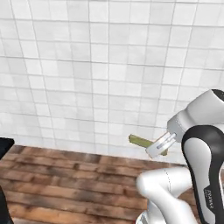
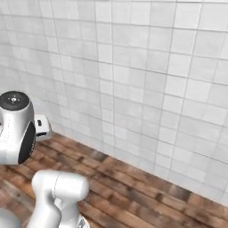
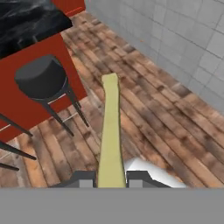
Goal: Pick the egg and butter from the fridge and place them by the bowl for mixing.
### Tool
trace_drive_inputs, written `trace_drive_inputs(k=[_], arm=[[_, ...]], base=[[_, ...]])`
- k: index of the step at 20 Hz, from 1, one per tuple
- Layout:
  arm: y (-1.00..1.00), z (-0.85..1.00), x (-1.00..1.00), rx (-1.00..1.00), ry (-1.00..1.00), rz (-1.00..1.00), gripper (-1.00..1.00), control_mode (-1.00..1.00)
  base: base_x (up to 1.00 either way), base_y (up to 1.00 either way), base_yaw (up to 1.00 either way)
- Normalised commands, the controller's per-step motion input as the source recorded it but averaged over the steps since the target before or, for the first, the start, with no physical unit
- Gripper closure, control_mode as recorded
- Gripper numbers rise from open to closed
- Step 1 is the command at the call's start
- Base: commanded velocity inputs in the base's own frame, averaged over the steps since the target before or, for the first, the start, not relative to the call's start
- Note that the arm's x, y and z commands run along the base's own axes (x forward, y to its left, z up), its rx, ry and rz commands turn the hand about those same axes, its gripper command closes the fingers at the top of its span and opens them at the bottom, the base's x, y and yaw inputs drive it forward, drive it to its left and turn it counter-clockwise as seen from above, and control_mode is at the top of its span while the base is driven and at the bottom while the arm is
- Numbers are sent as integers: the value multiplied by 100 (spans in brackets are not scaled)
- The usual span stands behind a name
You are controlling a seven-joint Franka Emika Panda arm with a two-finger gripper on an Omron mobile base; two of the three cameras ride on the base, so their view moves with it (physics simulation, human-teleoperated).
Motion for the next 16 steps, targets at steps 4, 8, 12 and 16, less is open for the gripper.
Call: trace_drive_inputs(k=[4, 8, 12, 16], arm=[[0, 0, 0, 0, 0, 0, 100, 100], [0, 0, 0, 0, 0, 0, 100, 100], [0, 0, 0, 0, 0, 0, 100, 100], [0, 0, 0, 0, 0, 0, 100, 100]], base=[[100, 0, 54], [100, 0, 58], [100, 0, 58], [100, -3, 54]])
